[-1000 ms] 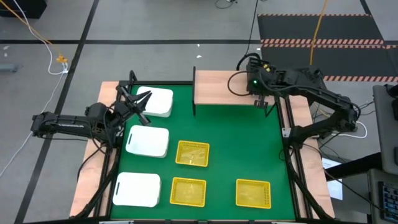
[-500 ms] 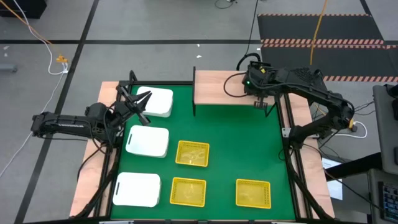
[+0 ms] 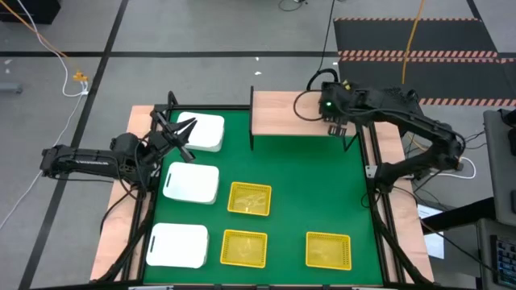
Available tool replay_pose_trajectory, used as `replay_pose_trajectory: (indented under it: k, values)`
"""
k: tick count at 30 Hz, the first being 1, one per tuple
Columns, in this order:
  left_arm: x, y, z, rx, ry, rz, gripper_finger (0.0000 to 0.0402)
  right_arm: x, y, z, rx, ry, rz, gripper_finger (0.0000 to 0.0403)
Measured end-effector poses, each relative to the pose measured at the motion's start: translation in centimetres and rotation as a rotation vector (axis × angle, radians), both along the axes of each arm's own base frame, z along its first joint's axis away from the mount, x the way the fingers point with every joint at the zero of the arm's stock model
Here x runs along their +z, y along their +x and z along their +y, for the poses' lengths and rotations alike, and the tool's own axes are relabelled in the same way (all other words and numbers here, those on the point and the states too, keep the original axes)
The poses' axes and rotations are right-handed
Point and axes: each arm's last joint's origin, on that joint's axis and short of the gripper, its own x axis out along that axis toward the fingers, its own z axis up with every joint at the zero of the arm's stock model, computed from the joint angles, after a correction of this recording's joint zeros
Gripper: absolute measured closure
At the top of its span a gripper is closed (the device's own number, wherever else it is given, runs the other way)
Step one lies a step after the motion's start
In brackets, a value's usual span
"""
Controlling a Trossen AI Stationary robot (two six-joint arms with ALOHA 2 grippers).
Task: Stack baskets on shelf by color
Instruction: Put the bottom right yellow bin on the shelf
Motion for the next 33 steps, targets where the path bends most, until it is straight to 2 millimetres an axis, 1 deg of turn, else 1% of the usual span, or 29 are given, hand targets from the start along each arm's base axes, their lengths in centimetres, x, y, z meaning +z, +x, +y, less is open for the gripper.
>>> replay_pose_trajectory:
  k: [2,4,8,10,11,13,15,19,21,23,25,29,33]
  values:
    - [0.0,0.0,0.0,0.0,0.001,0.0,0.0364,1.0,-0.3,0.6,0.013,-0.036,-0.099,0.0254]
    - [0.0,0.0,0.0,0.0,0.001,0.001,0.0364,2.0,-0.4,1.2,0.039,-0.021,-0.232,0.0253]
    - [0.0,0.0,0.0,0.001,0.002,0.001,0.0364,3.3,-0.1,2.5,0.153,0.171,-0.523,0.0253]
    - [0.0,0.0,0.0,0.001,0.001,0.001,0.0364,3.4,0.4,3.2,0.203,0.285,-0.592,0.0253]
    - [0.0,0.0,0.0,0.001,0.001,0.001,0.0364,3.2,0.8,3.7,0.22,0.325,-0.592,0.0253]
    - [0.0,0.0,0.0,-0.001,-0.001,-0.001,0.0364,2.3,1.8,5.0,0.254,0.382,-0.572,0.0255]
    - [0.0,0.0,0.0,-0.002,-0.005,-0.003,0.0364,0.6,2.9,6.7,0.307,0.43,-0.514,0.0259]
    - [-0.1,0.0,0.0,-0.003,-0.007,0.005,0.0364,-3.2,5.1,10.8,0.471,0.486,-0.436,0.0263]
    - [-0.1,0.1,0.0,-0.003,-0.007,0.011,0.0364,-4.5,5.7,12.8,0.567,0.496,-0.424,0.0264]
    - [-0.1,0.1,0.0,-0.004,-0.008,0.011,0.0364,-5.8,5.8,14.8,0.645,0.52,-0.39,0.0264]
    - [-0.1,0.1,0.0,-0.005,-0.012,0.009,0.0364,-7.2,5.7,16.4,0.682,0.576,-0.351,0.0264]
    - [-0.1,0.1,0.0,-0.005,-0.014,0.009,0.0364,-9.4,5.2,19.1,0.61,0.714,-0.32,0.0264]
    - [-0.1,0.1,0.0,-0.008,-0.019,0.006,0.0364,-10.9,4.9,21.7,0.557,0.81,-0.289,0.0264]
